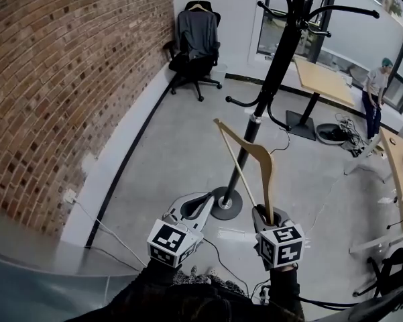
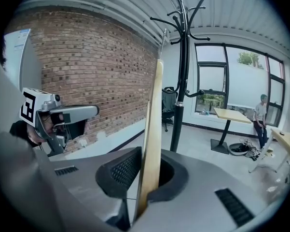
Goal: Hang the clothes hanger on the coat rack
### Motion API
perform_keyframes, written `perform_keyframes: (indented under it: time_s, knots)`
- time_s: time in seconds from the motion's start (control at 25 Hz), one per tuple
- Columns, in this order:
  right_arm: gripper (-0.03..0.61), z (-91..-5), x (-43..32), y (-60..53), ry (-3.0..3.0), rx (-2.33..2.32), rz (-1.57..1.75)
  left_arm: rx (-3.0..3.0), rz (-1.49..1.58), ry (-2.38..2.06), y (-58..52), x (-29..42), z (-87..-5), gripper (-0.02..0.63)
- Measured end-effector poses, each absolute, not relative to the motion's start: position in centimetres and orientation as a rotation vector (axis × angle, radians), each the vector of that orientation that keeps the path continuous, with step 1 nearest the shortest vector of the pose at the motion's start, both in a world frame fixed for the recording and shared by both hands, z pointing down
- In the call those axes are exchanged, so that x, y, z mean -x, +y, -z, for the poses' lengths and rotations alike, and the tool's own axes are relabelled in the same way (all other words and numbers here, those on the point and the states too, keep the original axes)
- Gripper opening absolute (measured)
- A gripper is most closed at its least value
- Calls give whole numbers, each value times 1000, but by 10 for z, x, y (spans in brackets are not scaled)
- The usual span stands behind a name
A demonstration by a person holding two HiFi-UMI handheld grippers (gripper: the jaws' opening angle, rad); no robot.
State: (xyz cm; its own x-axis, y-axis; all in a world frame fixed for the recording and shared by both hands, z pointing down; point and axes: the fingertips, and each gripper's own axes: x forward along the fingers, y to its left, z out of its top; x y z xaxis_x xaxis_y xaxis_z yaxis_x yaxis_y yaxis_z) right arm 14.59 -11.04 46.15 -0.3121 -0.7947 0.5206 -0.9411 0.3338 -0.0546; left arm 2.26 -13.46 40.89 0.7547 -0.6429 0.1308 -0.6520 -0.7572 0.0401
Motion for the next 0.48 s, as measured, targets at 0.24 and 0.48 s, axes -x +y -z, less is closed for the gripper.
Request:
perform_keyframes:
  time_s: [0.24, 0.48]
  knots:
    - [41, -466, -164, -125, -2206, -1481, -492, -2843, -176, -1088, -148, -40, -411, 8]
    - [41, -471, -169, -136, -2211, -1421, -486, -2820, -177, -1119, -156, -45, -412, 8]
